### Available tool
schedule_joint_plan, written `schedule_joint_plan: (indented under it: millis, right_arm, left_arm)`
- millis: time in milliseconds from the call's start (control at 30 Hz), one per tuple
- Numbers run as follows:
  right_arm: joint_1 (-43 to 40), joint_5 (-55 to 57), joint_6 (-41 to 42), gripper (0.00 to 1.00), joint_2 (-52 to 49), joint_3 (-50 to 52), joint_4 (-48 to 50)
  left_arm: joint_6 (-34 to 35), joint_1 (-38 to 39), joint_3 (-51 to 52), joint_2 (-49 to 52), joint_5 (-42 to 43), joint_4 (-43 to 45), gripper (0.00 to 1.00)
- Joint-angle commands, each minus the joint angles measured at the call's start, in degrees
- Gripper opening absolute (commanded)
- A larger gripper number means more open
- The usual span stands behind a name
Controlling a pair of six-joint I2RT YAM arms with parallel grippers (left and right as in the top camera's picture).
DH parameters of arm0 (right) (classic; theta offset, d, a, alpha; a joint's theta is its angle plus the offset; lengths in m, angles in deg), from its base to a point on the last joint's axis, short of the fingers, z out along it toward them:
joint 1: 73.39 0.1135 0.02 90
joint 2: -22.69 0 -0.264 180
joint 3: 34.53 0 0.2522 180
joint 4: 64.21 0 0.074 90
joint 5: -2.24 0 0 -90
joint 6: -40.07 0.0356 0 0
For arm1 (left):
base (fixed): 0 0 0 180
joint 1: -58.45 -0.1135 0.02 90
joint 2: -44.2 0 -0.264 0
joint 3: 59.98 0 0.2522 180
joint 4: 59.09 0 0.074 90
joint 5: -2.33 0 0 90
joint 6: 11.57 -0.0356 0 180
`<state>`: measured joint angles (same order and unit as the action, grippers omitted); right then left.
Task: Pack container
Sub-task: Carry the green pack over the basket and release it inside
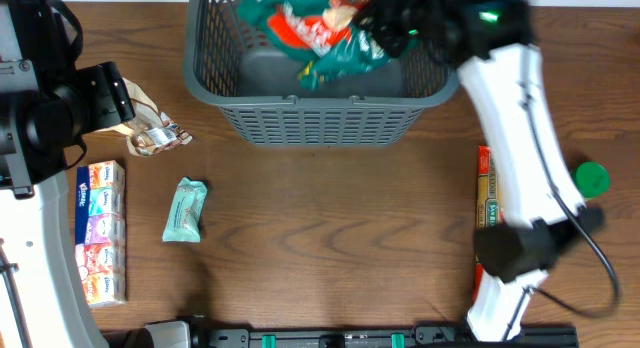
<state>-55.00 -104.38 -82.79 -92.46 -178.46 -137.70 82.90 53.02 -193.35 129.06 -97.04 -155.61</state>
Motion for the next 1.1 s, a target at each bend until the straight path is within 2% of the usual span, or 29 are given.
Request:
schedule_joint_plan:
  millis: [0, 233, 267, 333, 367, 400, 433, 600, 767, 967, 1067]
  right_arm:
    - [0.13, -0.98, -3.45, 0.01, -4.31, -1.51, 0.11]
    - [0.57, -1.40, -2.29, 0.02, -10.43, -1.51, -1.22]
    - [0.61, -1.40, -1.57, 0.09, -10.43, -1.51, -1.42]
    - [0.76, -1.44, 1.70, 0.61, -9.84, -1.51, -1.90]
    - [0.79, -1.66, 3.50, 0.83, -9.44, -1.51, -1.99]
    - [0.79, -2.10, 4.63, 0.95, -8.76, -1.51, -2.01]
    - [0.76, -2.54, 4.76, 0.98, -7.96, -1.51, -2.03]
    - [0.07, -3.37, 6.56, 0.99, -2.29, -1.57, -0.59]
    - [-3.39, 3.23, 18.58, 0.99, 6.32, -3.80, -1.68]
    - [-16.48, 13.44, 39.28, 0.99, 16.17, -4.44, -14.93]
    - [-25.22, 13.14, 44.54, 0.99, 19.43, -4.44, -23.43]
  left_arm:
    - [-0.42, 0.15, -0.09, 0.20, -0.07, -0.33, 0.81]
    - [-0.39, 0.15, -0.09, 0.20, -0.09, -0.33, 0.81]
    - [-0.39, 0.15, -0.09, 0.20, -0.07, -0.33, 0.81]
    - [-0.39, 0.15, -0.09, 0.20, -0.07, -0.35, 0.81]
    - [-0.39, 0.15, -0.09, 0.20, -0.07, -0.35, 0.81]
    - [-0.39, 0.15, -0.09, 0.20, -0.07, -0.35, 0.81]
    - [-0.39, 0.15, -0.09, 0.20, -0.07, -0.35, 0.81]
    - [-0.39, 0.15, -0.09, 0.20, -0.07, -0.35, 0.81]
    - [-0.39, 0.15, -0.09, 0.20, -0.07, -0.35, 0.81]
    - [-0.37, 0.15, -0.09, 0.20, -0.07, -0.33, 0.80]
    - [-0.33, 0.15, -0.09, 0.20, -0.04, -0.33, 0.81]
